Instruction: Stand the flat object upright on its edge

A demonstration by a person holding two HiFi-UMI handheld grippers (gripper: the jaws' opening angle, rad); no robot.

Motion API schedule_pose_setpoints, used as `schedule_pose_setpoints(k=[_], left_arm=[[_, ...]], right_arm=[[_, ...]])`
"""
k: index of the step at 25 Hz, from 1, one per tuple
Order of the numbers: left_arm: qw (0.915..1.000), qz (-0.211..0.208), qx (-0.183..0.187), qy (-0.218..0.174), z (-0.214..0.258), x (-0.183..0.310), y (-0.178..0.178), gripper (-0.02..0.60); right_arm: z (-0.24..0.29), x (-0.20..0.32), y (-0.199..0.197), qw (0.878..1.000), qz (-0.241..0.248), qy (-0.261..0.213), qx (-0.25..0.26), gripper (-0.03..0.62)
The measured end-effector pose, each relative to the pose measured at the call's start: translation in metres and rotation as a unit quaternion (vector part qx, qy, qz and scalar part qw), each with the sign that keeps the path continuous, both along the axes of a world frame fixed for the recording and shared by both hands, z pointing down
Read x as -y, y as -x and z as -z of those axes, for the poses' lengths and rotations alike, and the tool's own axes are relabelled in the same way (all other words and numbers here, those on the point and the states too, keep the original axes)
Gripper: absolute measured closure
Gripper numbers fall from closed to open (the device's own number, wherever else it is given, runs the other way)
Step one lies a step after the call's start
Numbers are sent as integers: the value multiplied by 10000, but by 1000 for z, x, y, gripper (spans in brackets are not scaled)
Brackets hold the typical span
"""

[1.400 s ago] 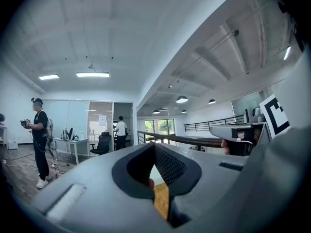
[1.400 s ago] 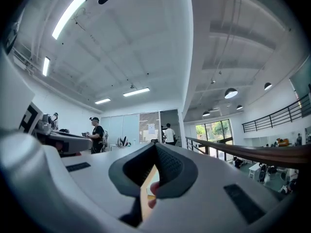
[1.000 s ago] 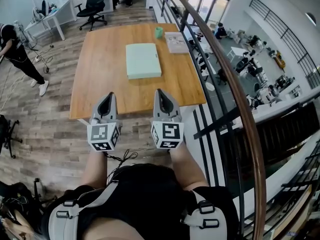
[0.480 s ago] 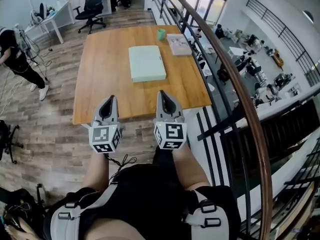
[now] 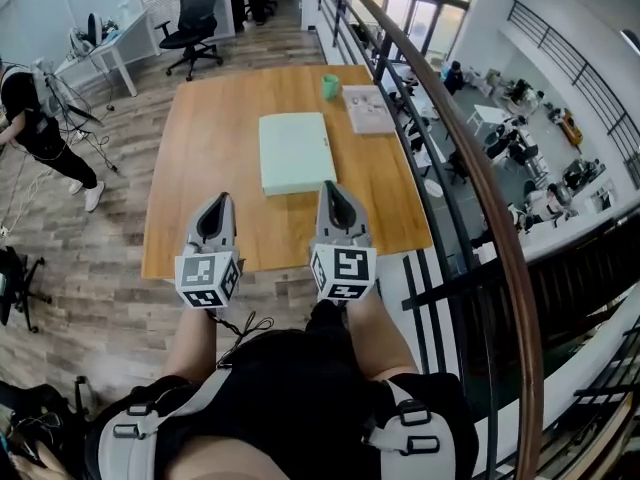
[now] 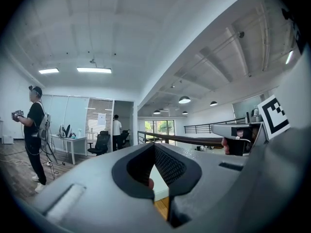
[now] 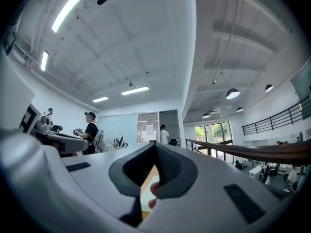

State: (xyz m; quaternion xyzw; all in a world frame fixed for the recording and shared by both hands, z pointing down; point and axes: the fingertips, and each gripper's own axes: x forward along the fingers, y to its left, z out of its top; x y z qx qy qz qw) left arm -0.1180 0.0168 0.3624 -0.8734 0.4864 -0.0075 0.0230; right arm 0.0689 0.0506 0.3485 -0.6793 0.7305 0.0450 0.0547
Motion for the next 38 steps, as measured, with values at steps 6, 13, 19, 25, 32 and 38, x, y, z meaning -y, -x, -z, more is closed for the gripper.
schedule_pose_setpoints(k=[6, 13, 19, 25, 32, 38], left_arm=[[9999, 85, 49, 52, 6, 75, -47, 584], [9994, 250, 224, 73, 10, 140, -96, 583], [9981, 486, 305, 224, 16, 180, -121, 583], [9948, 743, 345, 598, -9, 193, -128, 583], [9914, 753, 511, 938, -41, 226, -119, 583], [9908, 693, 417, 1088, -50, 238, -112, 584]], right_arm=[[-3, 75, -47, 9998, 162, 112, 82, 597], [-15, 154, -94, 9984, 426, 302, 224, 597], [-16, 201, -122, 9959, 663, 527, 321, 597], [-40, 229, -132, 9911, 915, 910, 312, 597], [-71, 259, -132, 9875, 850, 1255, 424, 597], [-84, 267, -126, 9847, 910, 1454, 314, 597]])
